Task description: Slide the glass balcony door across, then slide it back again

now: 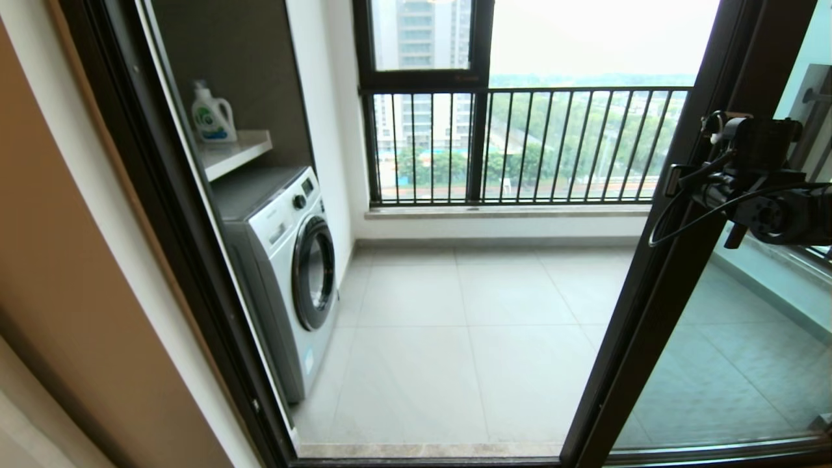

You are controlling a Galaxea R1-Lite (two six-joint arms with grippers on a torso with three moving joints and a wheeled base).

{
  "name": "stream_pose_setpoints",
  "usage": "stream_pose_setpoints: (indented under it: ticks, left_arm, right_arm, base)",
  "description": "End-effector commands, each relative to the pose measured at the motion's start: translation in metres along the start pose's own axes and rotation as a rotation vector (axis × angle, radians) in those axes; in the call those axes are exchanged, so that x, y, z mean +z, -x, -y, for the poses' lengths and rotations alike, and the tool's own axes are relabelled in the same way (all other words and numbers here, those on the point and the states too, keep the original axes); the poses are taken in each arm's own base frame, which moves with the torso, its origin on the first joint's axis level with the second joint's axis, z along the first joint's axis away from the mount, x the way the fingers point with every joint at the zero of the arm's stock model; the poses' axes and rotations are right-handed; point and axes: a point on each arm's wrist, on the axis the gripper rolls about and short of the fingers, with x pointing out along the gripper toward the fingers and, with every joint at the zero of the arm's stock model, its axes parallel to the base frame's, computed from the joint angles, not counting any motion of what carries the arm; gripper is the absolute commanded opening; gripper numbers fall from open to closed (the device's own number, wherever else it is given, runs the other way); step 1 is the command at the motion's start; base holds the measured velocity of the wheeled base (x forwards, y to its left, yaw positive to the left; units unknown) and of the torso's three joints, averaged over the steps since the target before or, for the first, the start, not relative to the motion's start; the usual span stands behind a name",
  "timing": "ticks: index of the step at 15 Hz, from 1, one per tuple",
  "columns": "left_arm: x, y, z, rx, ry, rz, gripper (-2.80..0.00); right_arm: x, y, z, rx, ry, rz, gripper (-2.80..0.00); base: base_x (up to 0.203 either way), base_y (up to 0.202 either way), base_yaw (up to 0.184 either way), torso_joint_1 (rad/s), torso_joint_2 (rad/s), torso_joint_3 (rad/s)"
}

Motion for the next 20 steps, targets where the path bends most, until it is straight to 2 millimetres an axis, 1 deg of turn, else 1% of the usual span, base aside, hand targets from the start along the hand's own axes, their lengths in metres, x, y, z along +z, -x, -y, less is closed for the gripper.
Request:
stream_pose_setpoints:
  ticks: [1, 2, 4, 6, 8, 9, 11, 12, 14, 17, 20]
  left_arm:
    - [0.000, 0.000, 0.000, 0.000, 0.000, 0.000, -2.80]
    - [0.000, 0.000, 0.000, 0.000, 0.000, -0.001, -2.80]
    - [0.000, 0.000, 0.000, 0.000, 0.000, -0.001, -2.80]
    - [0.000, 0.000, 0.000, 0.000, 0.000, -0.001, -2.80]
    - [0.000, 0.000, 0.000, 0.000, 0.000, -0.001, -2.80]
    - [0.000, 0.000, 0.000, 0.000, 0.000, -0.001, -2.80]
    - [0.000, 0.000, 0.000, 0.000, 0.000, -0.001, -2.80]
    - [0.000, 0.000, 0.000, 0.000, 0.000, -0.001, -2.80]
    - [0.000, 0.000, 0.000, 0.000, 0.000, -0.001, -2.80]
    - [0.000, 0.000, 0.000, 0.000, 0.000, -0.001, -2.80]
    - [0.000, 0.000, 0.000, 0.000, 0.000, -0.001, -2.80]
  right_arm:
    - [0.007, 0.006, -0.002, 0.031, -0.003, 0.018, -2.80]
    - [0.009, 0.009, -0.003, 0.046, -0.003, 0.020, -2.80]
    - [0.014, 0.025, -0.006, 0.093, -0.003, 0.021, -2.80]
    - [0.025, 0.051, -0.008, 0.191, -0.005, 0.037, -2.80]
    - [0.037, 0.085, -0.011, 0.295, -0.005, 0.059, -2.80]
    - [0.039, 0.103, -0.012, 0.330, -0.004, 0.061, -2.80]
    - [0.038, 0.142, -0.008, 0.373, -0.001, 0.060, -2.80]
    - [0.036, 0.163, -0.003, 0.386, -0.003, 0.061, -2.80]
    - [0.034, 0.211, 0.013, 0.415, -0.024, 0.088, -2.80]
    - [0.012, 0.287, 0.038, 0.469, -0.045, 0.131, -2.80]
    - [-0.001, 0.365, 0.068, 0.495, -0.055, 0.172, -2.80]
  base:
    - [0.000, 0.000, 0.000, 0.000, 0.00, 0.000]
    - [0.000, 0.000, 0.000, 0.000, 0.00, 0.000]
    - [0.000, 0.000, 0.000, 0.000, 0.00, 0.000]
    - [0.000, 0.000, 0.000, 0.000, 0.00, 0.000]
    - [0.000, 0.000, 0.000, 0.000, 0.00, 0.000]
    - [0.000, 0.000, 0.000, 0.000, 0.00, 0.000]
    - [0.000, 0.000, 0.000, 0.000, 0.00, 0.000]
    - [0.000, 0.000, 0.000, 0.000, 0.00, 0.000]
    - [0.000, 0.000, 0.000, 0.000, 0.00, 0.000]
    - [0.000, 0.000, 0.000, 0.000, 0.00, 0.000]
    - [0.000, 0.000, 0.000, 0.000, 0.00, 0.000]
